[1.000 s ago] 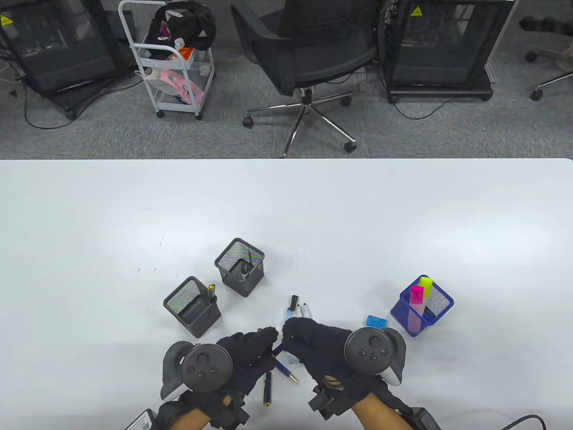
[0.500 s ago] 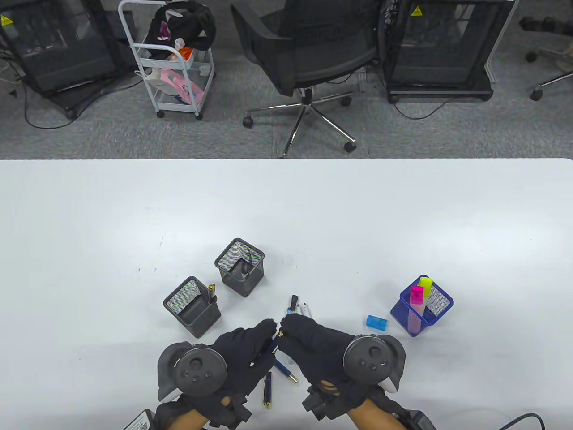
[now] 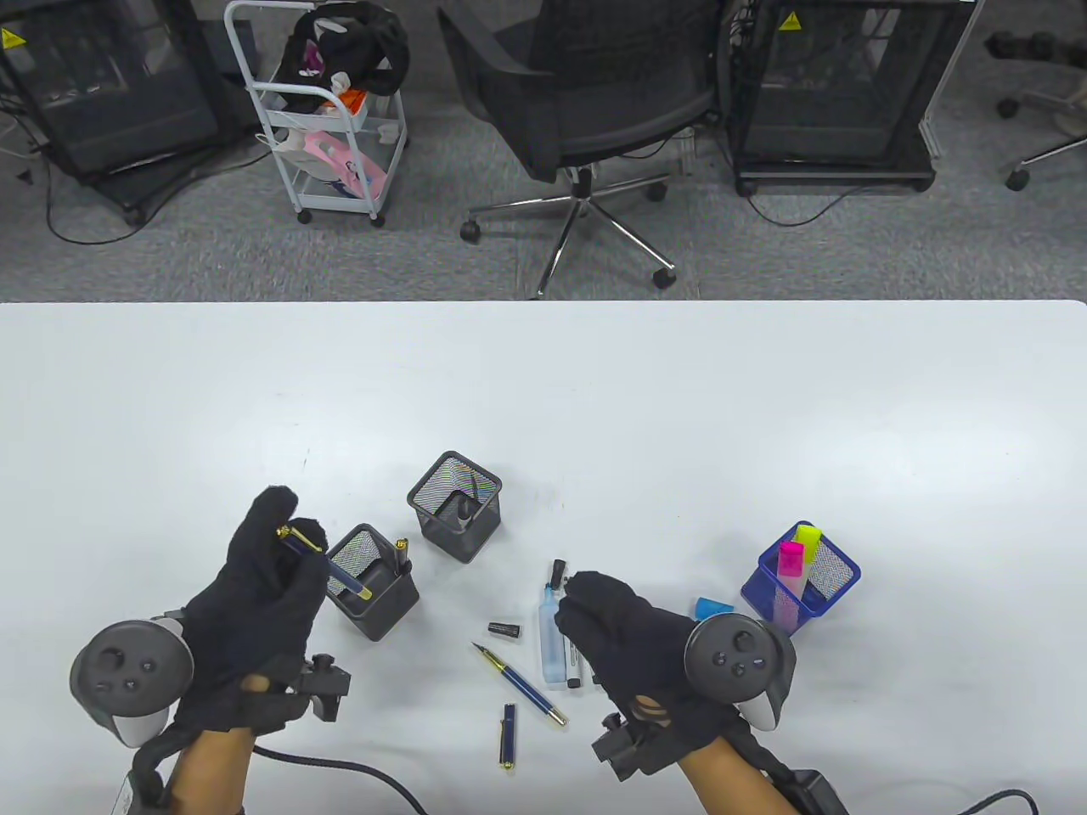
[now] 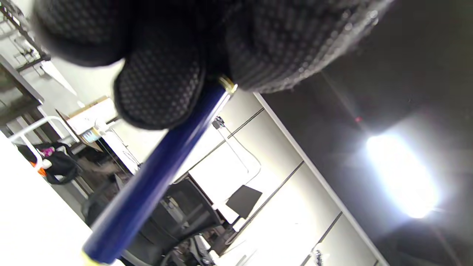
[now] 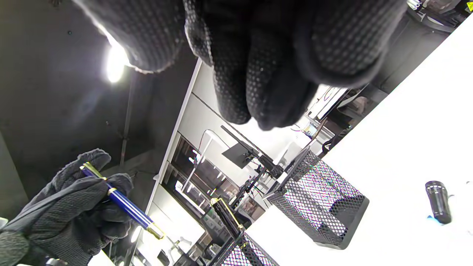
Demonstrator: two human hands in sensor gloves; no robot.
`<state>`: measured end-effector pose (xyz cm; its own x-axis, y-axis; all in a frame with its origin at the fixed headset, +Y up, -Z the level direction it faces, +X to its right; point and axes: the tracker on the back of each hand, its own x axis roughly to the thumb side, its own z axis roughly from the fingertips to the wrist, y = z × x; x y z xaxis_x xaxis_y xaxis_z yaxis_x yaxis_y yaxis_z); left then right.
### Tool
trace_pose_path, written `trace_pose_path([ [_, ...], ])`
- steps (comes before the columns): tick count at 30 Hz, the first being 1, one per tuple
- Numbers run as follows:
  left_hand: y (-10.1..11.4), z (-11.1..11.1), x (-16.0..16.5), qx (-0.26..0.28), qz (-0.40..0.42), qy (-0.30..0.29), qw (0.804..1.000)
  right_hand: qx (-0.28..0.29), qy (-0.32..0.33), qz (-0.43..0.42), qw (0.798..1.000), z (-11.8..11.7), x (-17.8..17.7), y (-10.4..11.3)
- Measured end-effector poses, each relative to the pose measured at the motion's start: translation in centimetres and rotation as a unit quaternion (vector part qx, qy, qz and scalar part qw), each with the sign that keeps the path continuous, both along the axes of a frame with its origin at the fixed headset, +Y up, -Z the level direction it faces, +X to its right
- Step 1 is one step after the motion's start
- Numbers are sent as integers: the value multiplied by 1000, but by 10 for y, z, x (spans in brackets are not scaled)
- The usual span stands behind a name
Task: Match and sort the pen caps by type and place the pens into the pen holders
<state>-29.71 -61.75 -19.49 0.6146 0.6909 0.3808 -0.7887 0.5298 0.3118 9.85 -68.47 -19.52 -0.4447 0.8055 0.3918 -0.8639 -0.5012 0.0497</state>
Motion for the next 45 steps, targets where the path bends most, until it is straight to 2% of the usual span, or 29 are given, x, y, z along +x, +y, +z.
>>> trace_pose_path([
  [5, -7, -8, 14, 2, -85, 23, 996, 6, -10, 15, 1000, -2, 5, 0],
  [9, -15, -17, 21, -26, -122, 38, 991, 1, -17, 16, 1000, -4, 10, -2],
  [15, -34, -28, 39, -80, -221, 39, 971, 0, -19, 34, 999, -6, 11, -4],
  [19, -40, -29, 52, -84, -274, 42, 957, 1, -18, 44, 999, -6, 11, -4],
  [25, -47, -32, 62, -97, -309, 45, 945, -8, -19, 52, 998, -8, 13, -6],
  [36, -47, -30, 61, -98, -305, 50, 946, -15, -20, 65, 998, -9, 13, -6],
  [41, -34, -19, 56, -78, -277, 45, 957, -15, -20, 70, 997, -9, 13, -6],
  [45, -27, -7, 60, -54, -250, 7, 967, -16, -19, 75, 997, -10, 13, -7],
])
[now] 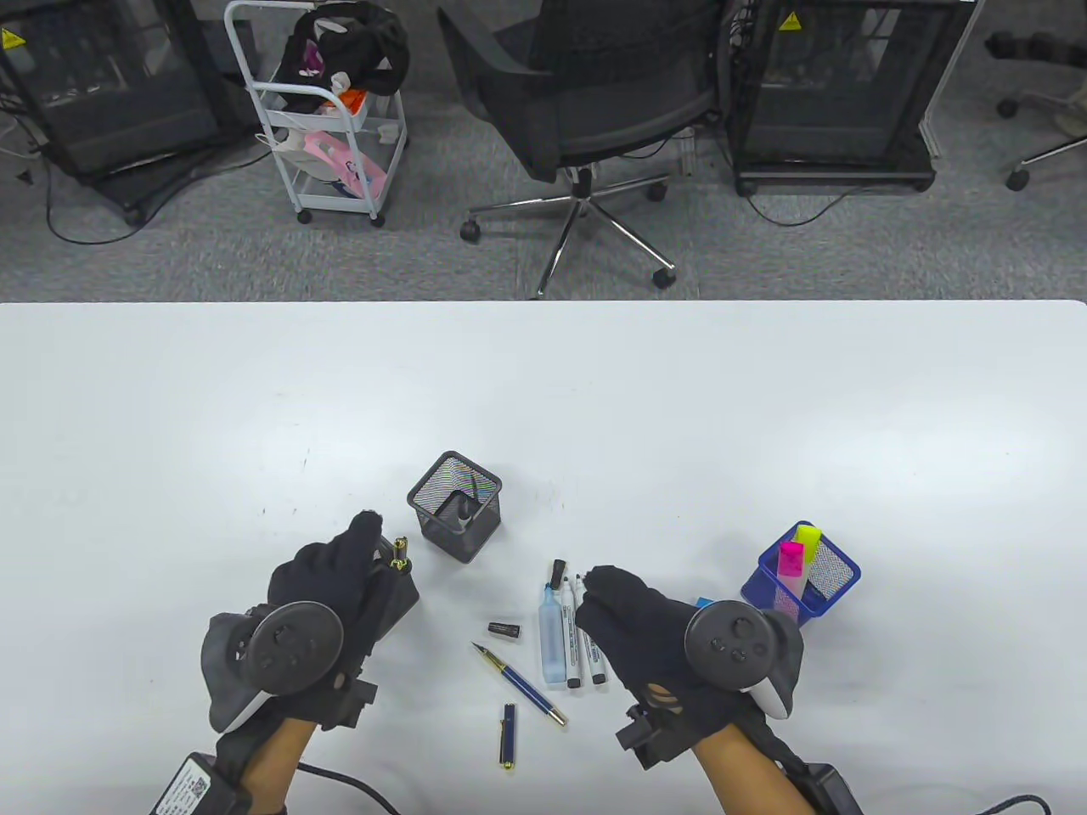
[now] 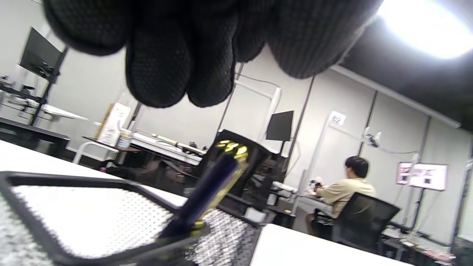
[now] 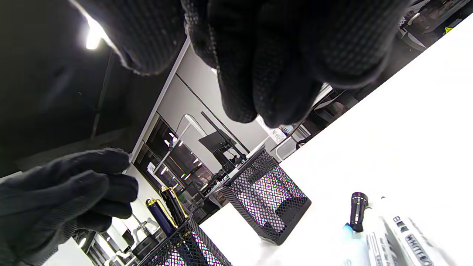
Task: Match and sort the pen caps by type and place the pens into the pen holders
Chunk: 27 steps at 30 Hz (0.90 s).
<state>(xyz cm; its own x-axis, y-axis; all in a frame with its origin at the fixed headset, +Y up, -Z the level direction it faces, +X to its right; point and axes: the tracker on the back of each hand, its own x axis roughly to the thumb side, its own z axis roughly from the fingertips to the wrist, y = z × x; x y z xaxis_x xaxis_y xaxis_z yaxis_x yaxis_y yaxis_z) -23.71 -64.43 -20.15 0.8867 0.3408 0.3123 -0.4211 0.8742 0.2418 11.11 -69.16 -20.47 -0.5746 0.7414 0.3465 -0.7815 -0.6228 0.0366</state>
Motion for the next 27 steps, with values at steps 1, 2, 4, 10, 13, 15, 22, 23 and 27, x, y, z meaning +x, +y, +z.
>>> trace_pose_path([
  [1, 1, 4, 3, 3, 4, -16, 1000, 0, 1, 3, 1000, 0, -1, 0],
  [2, 2, 6, 6, 5, 6, -28, 1000, 1, 2, 7, 1000, 1, -1, 0],
  [4, 1, 12, 16, 9, 9, -67, 998, 2, 3, 24, 1000, 2, -4, 1],
  [10, -14, 14, 38, -27, -16, -141, 990, 6, 9, 123, 992, 8, -19, 4],
  [13, -21, 11, 37, -43, -14, -142, 989, 15, 15, 196, 980, 15, -34, 3],
  [15, -23, 9, 34, -52, -2, -138, 989, 11, 29, 242, 970, 19, -50, -3],
  [22, -25, 7, 26, -57, 6, -128, 990, -2, 61, 417, 907, 30, -99, -41],
  [23, -25, 7, 25, -57, 7, -128, 990, -1, 63, 430, 901, 31, -102, -44],
  [27, -25, 7, 25, -57, 7, -125, 991, 0, 61, 465, 883, 36, -113, -56],
])
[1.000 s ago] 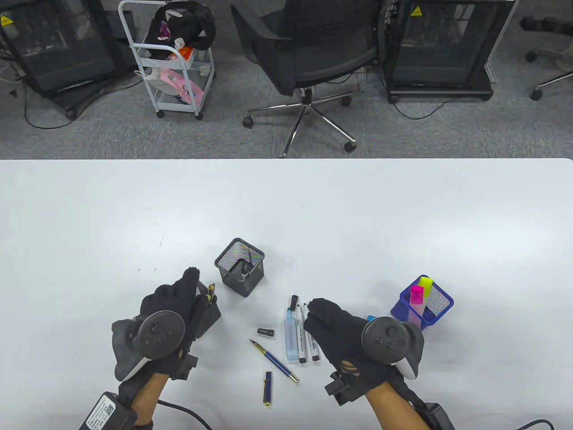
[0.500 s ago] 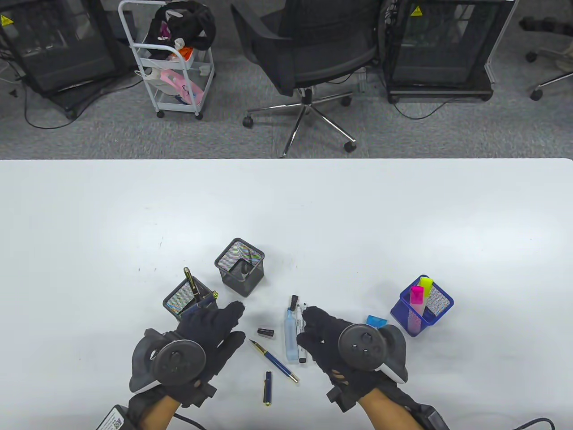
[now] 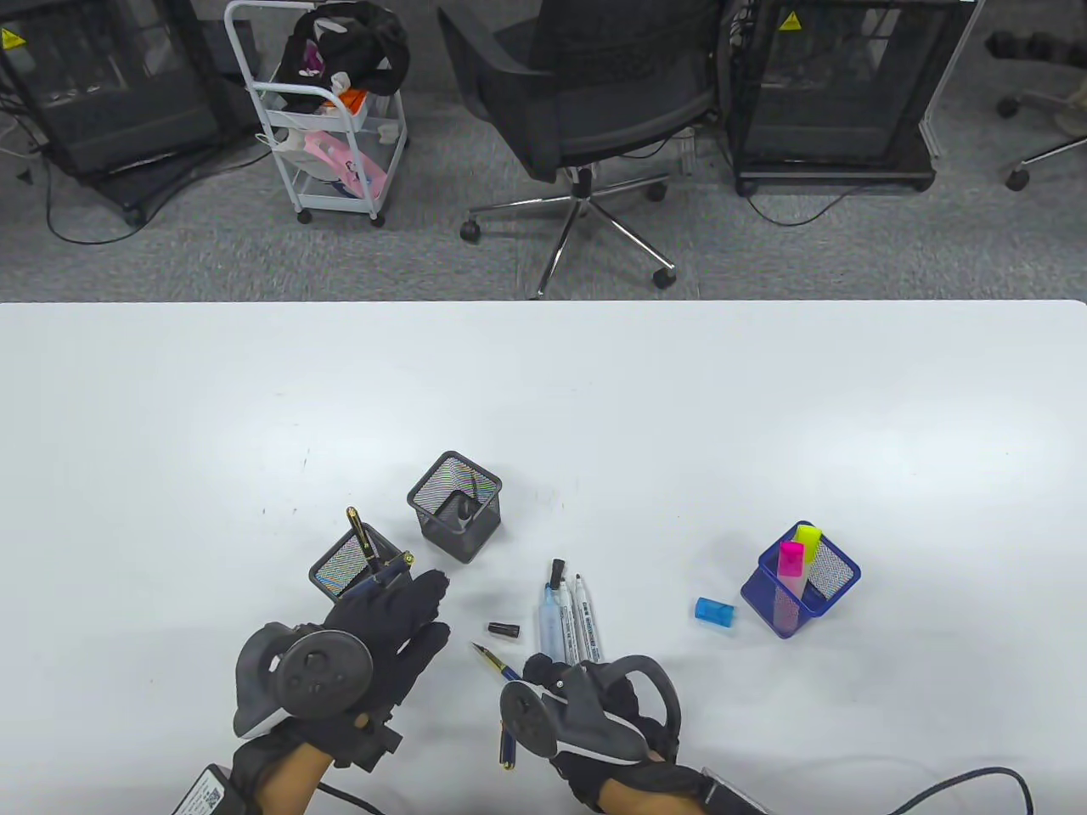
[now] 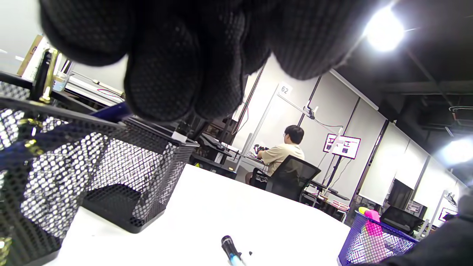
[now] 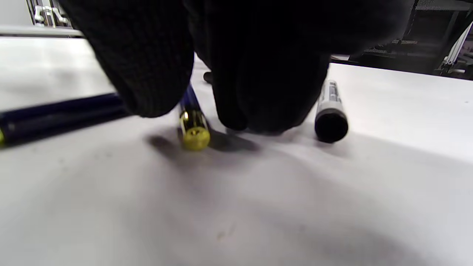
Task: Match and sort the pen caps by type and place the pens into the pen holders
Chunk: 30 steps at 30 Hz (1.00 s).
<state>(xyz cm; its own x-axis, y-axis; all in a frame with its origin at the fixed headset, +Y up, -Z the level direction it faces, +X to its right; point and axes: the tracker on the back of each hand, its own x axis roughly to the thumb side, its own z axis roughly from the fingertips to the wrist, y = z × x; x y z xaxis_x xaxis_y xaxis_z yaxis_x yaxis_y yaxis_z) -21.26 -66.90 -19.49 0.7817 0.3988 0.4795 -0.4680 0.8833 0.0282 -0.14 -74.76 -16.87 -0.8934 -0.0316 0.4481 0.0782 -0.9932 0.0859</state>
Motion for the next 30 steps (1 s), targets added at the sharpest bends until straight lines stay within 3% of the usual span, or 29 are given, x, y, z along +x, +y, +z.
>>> trace_pose_path([
  [18, -1, 1, 3, -1, -6, 2, 1000, 29, 40, 19, 999, 7, -6, 1],
  [24, 3, 2, 0, 2, 32, 24, 999, 41, -14, -115, 992, 0, 23, 46],
  [26, 4, 3, 0, -3, 52, 25, 998, 39, -32, -186, 981, -3, 37, 60],
  [30, 3, 5, 5, -40, 92, 17, 995, 18, -17, -344, 939, -8, 60, 75],
])
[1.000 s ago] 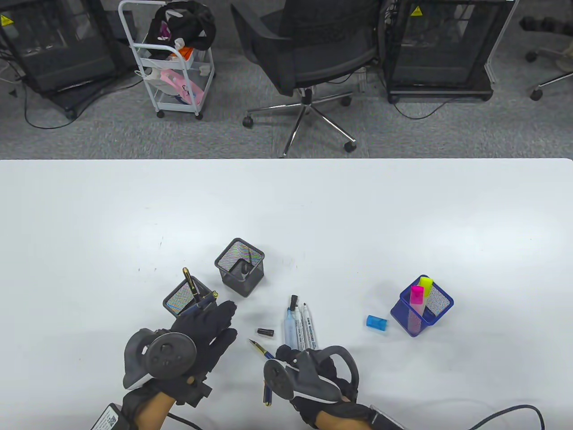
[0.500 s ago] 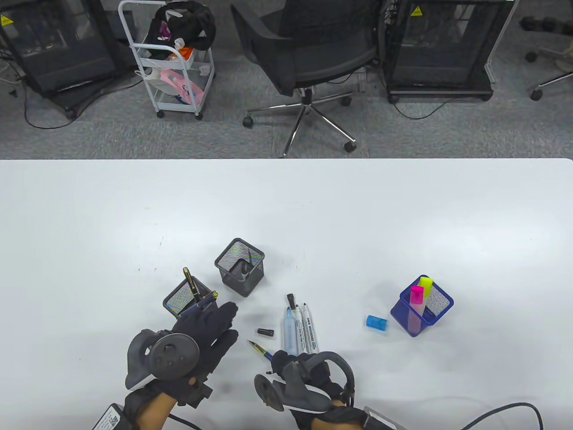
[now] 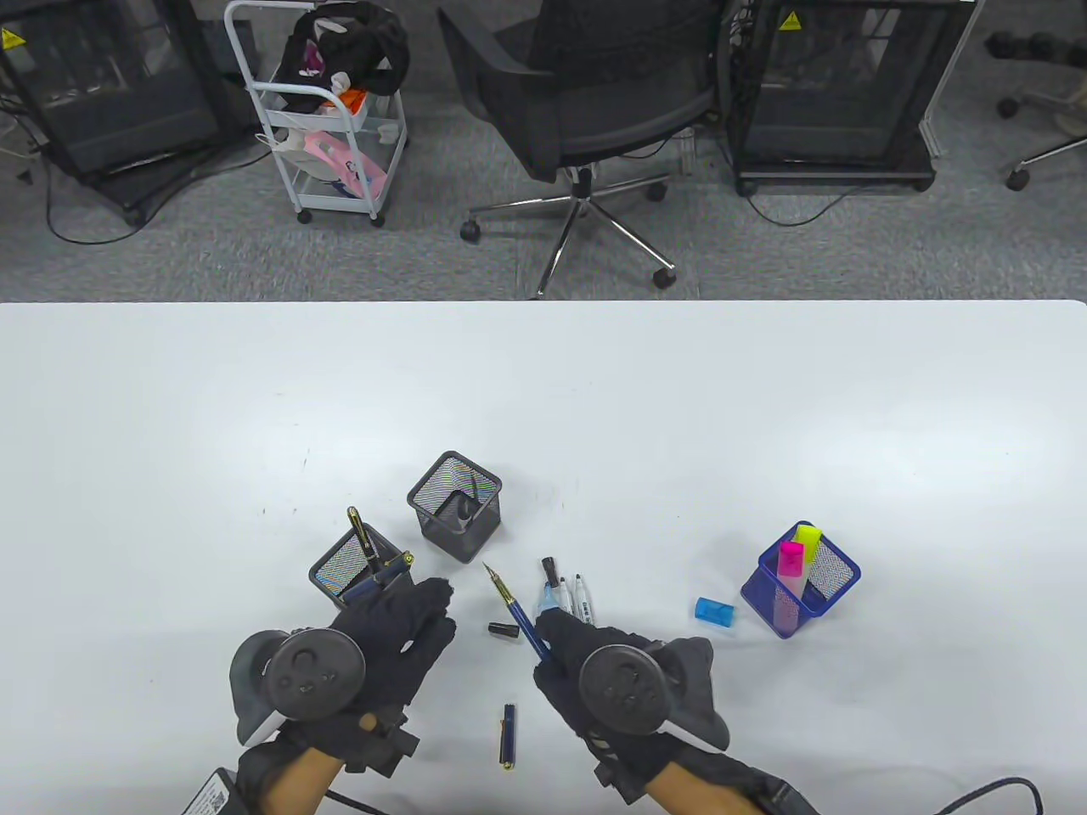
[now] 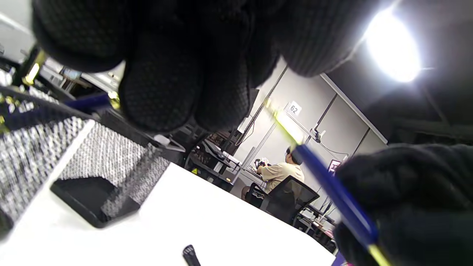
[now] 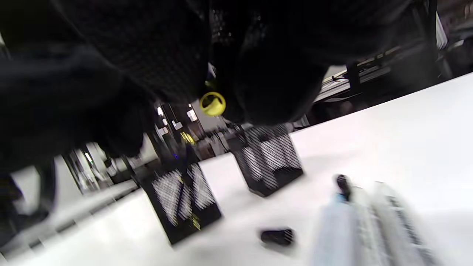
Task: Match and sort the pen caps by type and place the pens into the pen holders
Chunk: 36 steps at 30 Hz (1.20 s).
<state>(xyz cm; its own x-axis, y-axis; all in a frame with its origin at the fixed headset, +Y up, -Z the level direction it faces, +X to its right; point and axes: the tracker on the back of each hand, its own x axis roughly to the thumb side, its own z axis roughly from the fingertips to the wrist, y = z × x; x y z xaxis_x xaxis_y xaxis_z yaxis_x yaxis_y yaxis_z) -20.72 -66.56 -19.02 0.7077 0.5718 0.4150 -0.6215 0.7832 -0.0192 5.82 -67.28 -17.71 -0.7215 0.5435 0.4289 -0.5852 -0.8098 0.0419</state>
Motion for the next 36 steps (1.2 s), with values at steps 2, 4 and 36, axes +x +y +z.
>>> trace_pose_path([
  [2, -5, -1, 4, -42, 32, -18, 998, -2, 23, -43, 999, 0, 2, 1],
  [4, -10, -1, 9, -81, 67, -33, 994, 6, 38, -65, 997, 3, -1, 0],
  [36, 0, -5, -18, -33, 128, 20, 991, -50, -25, 186, 981, 9, -49, -39],
])
